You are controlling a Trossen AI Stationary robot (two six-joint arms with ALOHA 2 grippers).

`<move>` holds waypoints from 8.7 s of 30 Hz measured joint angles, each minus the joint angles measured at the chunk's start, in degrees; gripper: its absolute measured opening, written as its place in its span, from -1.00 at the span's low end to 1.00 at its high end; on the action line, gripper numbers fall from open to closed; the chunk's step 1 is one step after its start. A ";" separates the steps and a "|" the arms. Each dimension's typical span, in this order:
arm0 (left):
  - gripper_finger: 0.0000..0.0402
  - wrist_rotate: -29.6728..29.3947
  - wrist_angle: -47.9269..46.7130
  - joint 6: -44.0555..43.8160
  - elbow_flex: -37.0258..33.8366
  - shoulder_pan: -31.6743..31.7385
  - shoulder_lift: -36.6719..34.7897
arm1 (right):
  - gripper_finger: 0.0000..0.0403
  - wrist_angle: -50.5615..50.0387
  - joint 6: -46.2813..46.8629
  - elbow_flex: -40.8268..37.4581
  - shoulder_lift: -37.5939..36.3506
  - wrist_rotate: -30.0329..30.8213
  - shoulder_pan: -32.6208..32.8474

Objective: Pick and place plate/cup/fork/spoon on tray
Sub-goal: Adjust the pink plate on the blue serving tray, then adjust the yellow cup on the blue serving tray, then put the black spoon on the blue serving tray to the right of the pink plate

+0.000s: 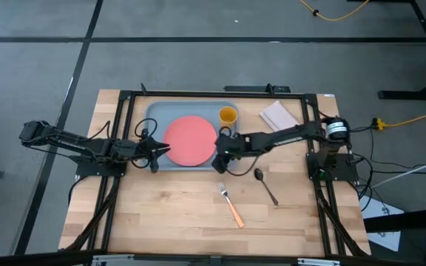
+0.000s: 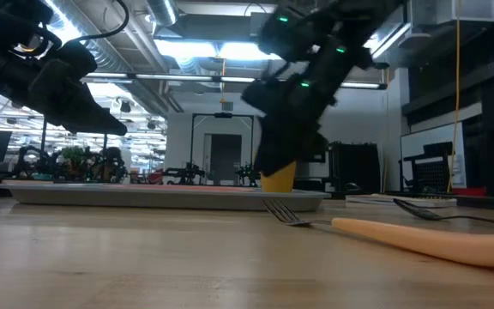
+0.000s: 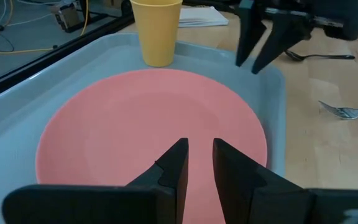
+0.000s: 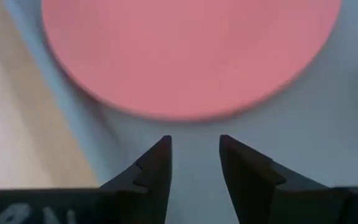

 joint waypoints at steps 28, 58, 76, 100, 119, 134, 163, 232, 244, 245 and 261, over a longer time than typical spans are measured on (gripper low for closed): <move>-0.67 0.00 0.00 -0.02 0.00 -0.02 0.00 | -0.31 -23.74 -15.51 19.22 12.88 -5.81 -5.51; -0.67 0.00 0.00 -0.01 0.00 0.00 -0.02 | -0.31 -19.63 -8.44 19.31 13.20 -5.62 -1.95; -0.67 0.00 0.01 -0.01 0.00 -0.01 -0.02 | -0.31 -8.71 -9.20 19.33 16.22 -5.16 -5.08; -0.67 0.00 0.08 -0.02 0.00 -0.01 -0.02 | -0.31 -47.68 20.45 21.03 4.97 0.38 4.25; -0.67 0.00 0.02 0.00 0.00 0.00 -0.02 | -0.31 -38.75 5.87 19.14 4.90 3.64 -11.50; -0.67 0.00 0.00 0.00 0.00 -0.02 0.00 | -0.31 -26.60 -4.60 19.11 4.90 3.78 -16.98; -0.67 0.00 -0.02 -0.02 0.00 -0.02 0.00 | -0.31 -47.35 11.82 18.78 -0.45 1.52 0.77; -0.67 0.00 0.00 -0.01 0.00 -0.02 0.00 | -0.98 -25.97 54.78 0.73 -8.69 12.48 9.54; -0.67 0.00 0.00 -0.01 0.00 0.00 -0.02 | -0.98 -10.61 44.97 1.21 -0.61 1.23 -6.27; -0.67 0.00 0.00 -0.01 0.00 0.00 -0.02 | -0.97 -10.63 44.98 1.51 0.02 0.78 -6.87; -0.67 0.00 0.00 -0.02 0.00 -0.02 -0.02 | -0.83 -10.47 41.82 1.76 2.06 -0.67 -9.16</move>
